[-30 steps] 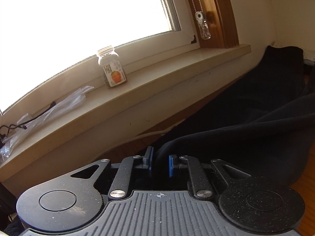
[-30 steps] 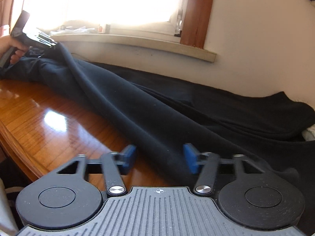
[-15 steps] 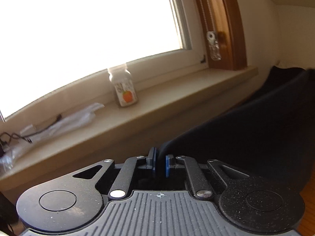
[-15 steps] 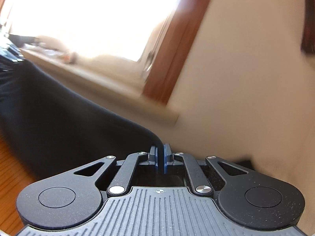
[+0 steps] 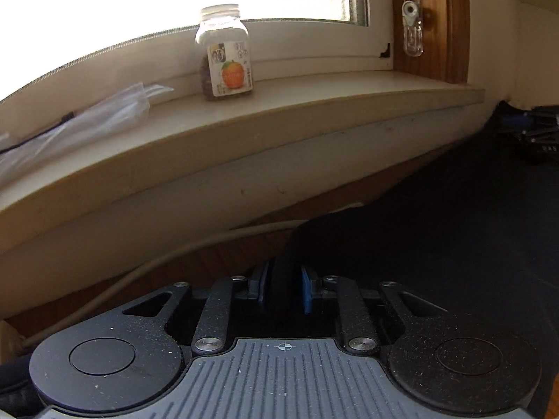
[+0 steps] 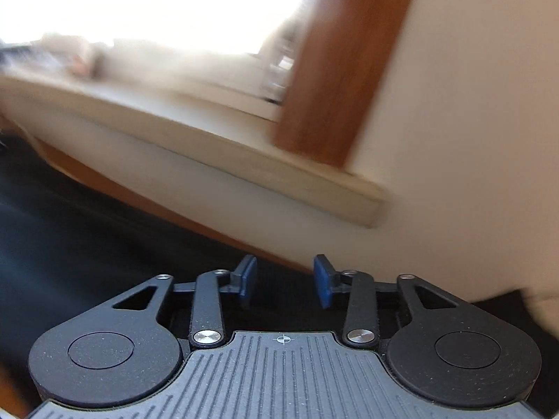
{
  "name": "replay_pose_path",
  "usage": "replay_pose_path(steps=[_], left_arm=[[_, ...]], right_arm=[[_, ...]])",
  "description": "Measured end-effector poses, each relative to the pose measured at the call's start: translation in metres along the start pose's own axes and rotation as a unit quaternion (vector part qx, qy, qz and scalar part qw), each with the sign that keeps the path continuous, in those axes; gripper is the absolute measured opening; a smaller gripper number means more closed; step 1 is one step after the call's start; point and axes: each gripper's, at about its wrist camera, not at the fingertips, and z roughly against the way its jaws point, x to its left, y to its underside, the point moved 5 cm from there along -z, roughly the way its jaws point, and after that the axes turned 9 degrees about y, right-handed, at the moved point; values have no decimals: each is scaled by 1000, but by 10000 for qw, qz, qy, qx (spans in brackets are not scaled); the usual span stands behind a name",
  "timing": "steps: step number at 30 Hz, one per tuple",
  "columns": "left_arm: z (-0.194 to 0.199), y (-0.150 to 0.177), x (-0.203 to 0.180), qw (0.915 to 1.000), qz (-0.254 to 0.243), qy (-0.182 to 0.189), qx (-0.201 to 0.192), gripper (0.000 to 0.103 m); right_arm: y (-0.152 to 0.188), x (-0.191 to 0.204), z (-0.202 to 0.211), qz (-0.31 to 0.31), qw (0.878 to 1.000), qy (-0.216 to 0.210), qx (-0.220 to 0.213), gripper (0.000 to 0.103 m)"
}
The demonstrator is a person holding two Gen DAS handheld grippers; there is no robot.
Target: Fold clothes
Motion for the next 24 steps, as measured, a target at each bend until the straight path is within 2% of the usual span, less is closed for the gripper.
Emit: replay_pose_path(steps=[1,5,7,12,18,24], left_arm=[[-2,1,0,10000,14,73,47,30],[-3,3,-1,9998,14,140,138,30],[-1,5,-1,9998,27,162,141,30],[7,12,-6,9995,-60,264,149,30],[18,22,-14,9992,-134,337,145,30],[38,41,-31,9987,-404,283,136,30]], right_arm=[[1,3,1,-77,9997,-236,65,42],[13,20,-8,35,9955,-763,558,46],[20,23,-13,59,9944,-781,708,46],[26,19,-11,-380,9928,-852,756,47],[35,29,7,-152,9951,-659,716,46],[47,38,33,-334,9934,-852,690,46]])
